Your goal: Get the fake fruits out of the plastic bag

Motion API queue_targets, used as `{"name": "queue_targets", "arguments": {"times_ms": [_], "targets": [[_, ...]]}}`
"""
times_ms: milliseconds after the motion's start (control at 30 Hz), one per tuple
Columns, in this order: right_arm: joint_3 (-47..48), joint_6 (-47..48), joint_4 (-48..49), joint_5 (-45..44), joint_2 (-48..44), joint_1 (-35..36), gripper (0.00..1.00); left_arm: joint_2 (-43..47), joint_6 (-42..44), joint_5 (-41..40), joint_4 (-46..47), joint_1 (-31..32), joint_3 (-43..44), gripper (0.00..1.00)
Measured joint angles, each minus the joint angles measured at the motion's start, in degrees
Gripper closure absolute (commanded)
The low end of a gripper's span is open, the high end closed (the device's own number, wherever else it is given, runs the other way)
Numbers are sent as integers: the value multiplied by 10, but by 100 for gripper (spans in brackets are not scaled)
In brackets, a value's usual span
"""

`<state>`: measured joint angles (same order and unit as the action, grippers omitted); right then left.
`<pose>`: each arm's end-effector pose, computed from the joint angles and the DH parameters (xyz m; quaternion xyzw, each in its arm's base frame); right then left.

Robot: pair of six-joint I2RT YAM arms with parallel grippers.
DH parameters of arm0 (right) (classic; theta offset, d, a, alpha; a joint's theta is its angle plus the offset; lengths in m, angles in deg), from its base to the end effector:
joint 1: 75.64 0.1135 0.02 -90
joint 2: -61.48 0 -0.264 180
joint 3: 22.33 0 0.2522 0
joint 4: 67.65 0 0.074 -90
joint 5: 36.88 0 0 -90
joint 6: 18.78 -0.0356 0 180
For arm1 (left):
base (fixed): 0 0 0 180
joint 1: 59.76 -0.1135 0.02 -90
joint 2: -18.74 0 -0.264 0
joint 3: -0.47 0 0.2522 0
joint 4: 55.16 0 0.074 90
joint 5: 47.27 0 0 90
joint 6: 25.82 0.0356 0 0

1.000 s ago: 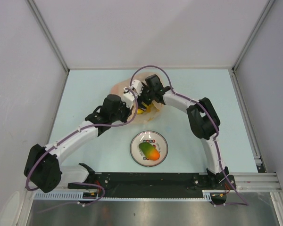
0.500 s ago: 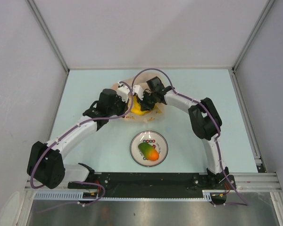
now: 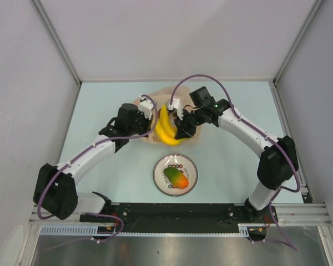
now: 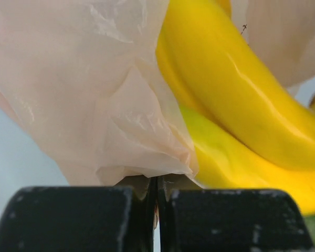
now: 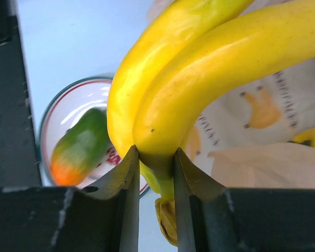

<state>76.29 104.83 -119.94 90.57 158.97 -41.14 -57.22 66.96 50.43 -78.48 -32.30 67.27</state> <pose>0.2932 0.2278 0.3006 -0.5886 0.6802 0.3052 0.3125 0.2614 -0.1412 0.2708 0.2593 0.8360 -0.1601 0.4564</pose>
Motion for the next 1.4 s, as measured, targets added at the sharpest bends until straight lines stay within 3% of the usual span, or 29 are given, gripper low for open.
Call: {"name": "queue_targets", "arguments": {"times_ms": [267,533,700,900,1100,1400], "targets": [[-37,-17,-123,37,-21,24,94,0,9,0,5,0,26,100],[-38,-117,-152,45,-57,56,95,6,12,-2,9,0,26,100],[-46,-195,-140,56,-62,102,98,29,7,-5,8,-6,26,100],[-109,-342,-50,73,-78,199,100,68,7,1,5,-16,19,100],[-129,-426,-8,-19,-68,272,100,74,6,10,5,-25,17,100],[-130,-516,45,-171,-48,282,100,92,-5,26,14,-25,-5,100]]}}
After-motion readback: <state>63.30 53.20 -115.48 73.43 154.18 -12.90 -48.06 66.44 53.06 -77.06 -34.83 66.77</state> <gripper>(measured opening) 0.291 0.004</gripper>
